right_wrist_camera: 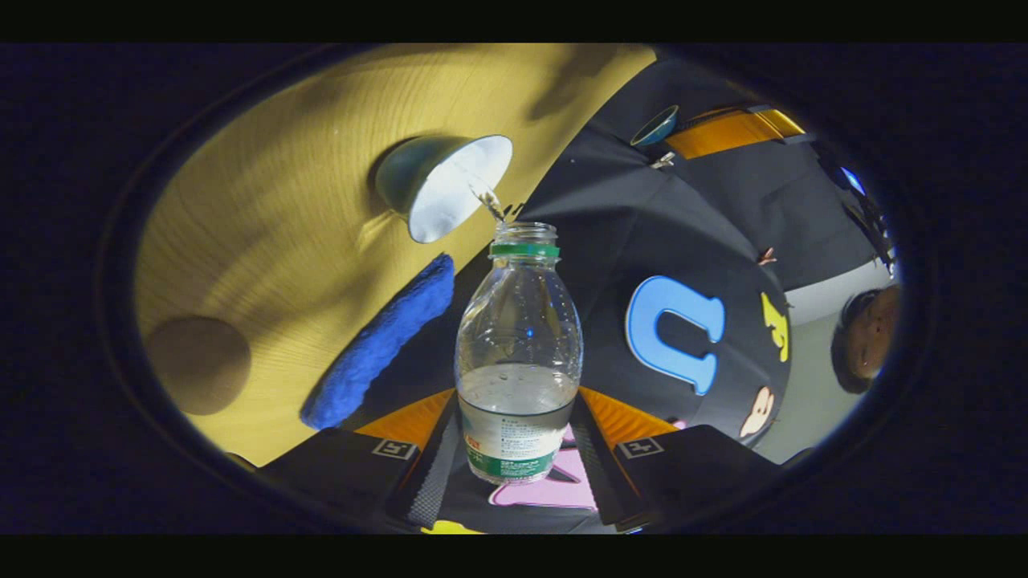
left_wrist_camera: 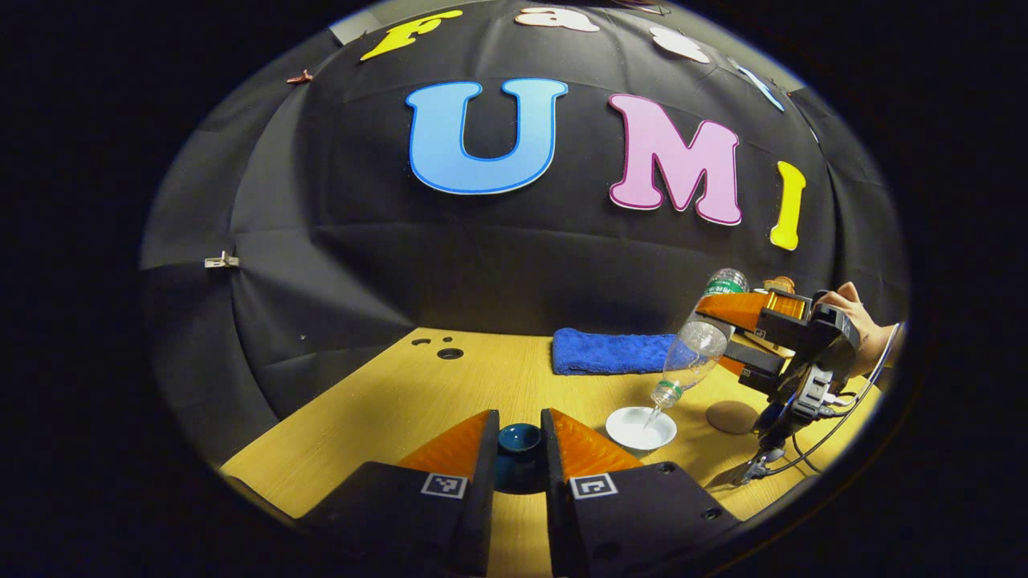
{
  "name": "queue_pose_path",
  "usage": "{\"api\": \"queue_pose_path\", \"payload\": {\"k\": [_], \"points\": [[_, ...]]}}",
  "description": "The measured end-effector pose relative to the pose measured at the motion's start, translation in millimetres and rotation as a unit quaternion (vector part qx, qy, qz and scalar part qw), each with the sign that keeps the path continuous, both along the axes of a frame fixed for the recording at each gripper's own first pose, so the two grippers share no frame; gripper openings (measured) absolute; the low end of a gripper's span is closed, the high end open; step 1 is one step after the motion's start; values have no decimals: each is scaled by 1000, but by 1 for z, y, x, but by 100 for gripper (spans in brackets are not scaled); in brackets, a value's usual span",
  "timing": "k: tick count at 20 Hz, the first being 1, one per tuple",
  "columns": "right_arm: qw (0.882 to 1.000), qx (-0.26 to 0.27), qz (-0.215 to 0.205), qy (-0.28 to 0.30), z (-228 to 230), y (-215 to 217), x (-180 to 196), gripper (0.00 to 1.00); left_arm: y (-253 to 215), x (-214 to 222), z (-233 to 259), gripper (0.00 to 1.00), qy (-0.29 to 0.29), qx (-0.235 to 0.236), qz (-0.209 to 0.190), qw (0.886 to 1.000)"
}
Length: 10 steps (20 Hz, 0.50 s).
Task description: Open the teacup lid with one hand, grasp the water bottle and pour water into the teacup with the other hand; after pouring, place the water bottle on the coaster and then close the teacup lid.
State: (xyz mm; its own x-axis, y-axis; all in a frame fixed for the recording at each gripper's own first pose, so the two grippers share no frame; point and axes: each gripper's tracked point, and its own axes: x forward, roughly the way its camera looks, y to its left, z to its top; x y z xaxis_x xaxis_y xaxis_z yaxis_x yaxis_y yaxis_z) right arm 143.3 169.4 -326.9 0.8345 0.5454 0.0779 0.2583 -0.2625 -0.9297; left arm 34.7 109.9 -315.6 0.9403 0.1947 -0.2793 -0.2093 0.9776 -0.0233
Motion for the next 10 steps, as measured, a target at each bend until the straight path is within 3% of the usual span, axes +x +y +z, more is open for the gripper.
{"api": "queue_pose_path", "payload": {"k": [4,10], "points": [[999,0,9,-36,5,-1,-3,75,-1,-2,0,32,0,-2,-2,1000],[1000,-1,10,-24,2,1,-1,75,-3,-3,2,32,-2,-2,-5,1000]]}}
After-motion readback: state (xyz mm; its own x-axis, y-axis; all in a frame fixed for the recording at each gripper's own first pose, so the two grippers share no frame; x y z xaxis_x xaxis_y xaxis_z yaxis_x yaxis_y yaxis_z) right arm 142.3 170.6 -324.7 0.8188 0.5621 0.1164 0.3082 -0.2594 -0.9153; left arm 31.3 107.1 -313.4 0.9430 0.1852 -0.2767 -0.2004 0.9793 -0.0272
